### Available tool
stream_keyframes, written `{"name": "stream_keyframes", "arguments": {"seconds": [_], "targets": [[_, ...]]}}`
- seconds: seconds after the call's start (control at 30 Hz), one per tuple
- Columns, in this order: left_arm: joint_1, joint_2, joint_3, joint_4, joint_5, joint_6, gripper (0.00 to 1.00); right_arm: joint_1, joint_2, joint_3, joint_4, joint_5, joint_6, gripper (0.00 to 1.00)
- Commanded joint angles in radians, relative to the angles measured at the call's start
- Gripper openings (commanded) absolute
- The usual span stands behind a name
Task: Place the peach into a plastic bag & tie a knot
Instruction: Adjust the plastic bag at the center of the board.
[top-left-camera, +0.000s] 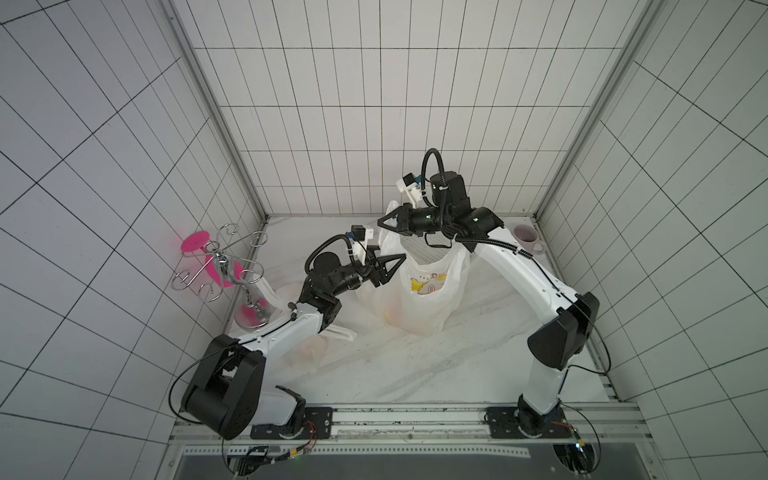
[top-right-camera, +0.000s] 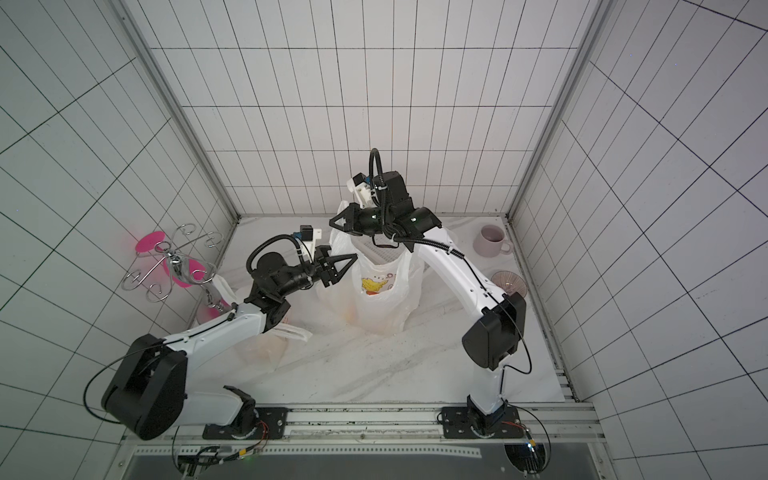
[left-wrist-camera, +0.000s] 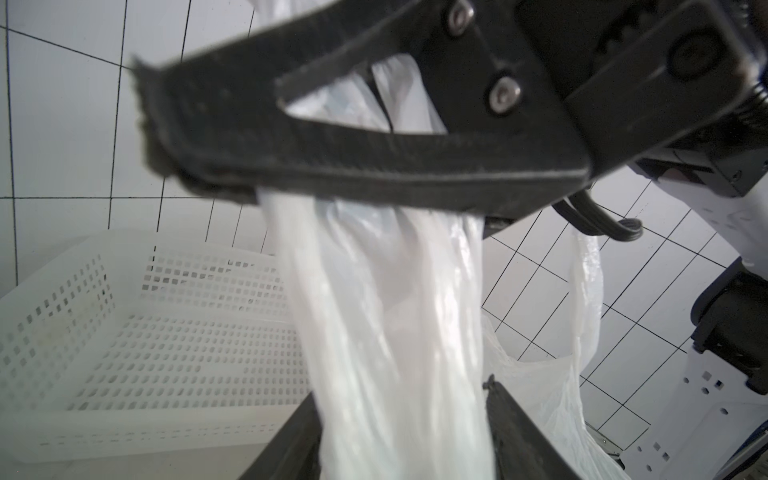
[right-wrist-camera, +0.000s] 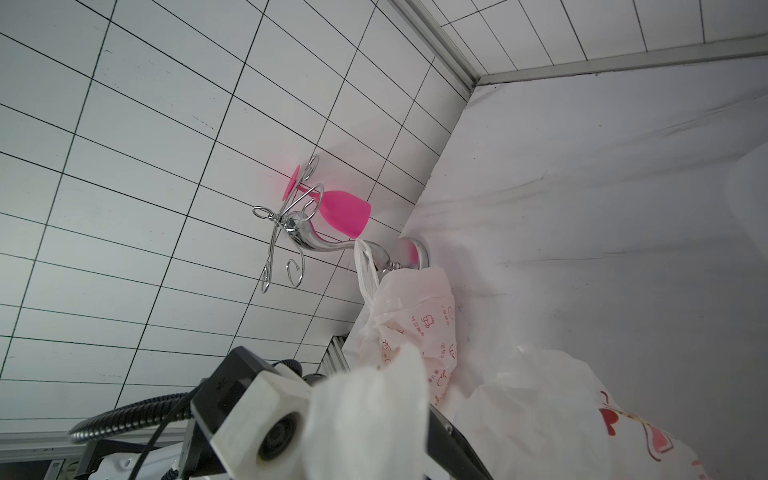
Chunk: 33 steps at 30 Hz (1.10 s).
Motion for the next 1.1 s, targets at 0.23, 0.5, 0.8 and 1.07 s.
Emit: {"name": "stream_keyframes", "arguments": {"seconds": [0.23,0.5,0.8,1.07], "targets": [[-0.02,0.062,0.062,0.171,-0.024,-0.083,0.61,0.021,-0.042,-0.049,0.13,-0.066,0.098,0.0],[-0.034,0.105,0.055,0.297,-0.11,-0.177,0.42,0.031,-0.041,-0.073,0.208,-0.1,0.159,0.0],[-0.039,0.047,0.005,0.164,-0.212,-0.169,0.0,0.009,-0.065,-0.078,0.201,-0.116,0.141,0.11],[-0.024,-0.049,0.061,-0.401,-0.531,-0.181,0.0,-0.162,-0.262,-0.06,-0.036,-0.008,-0.148,0.63]]}}
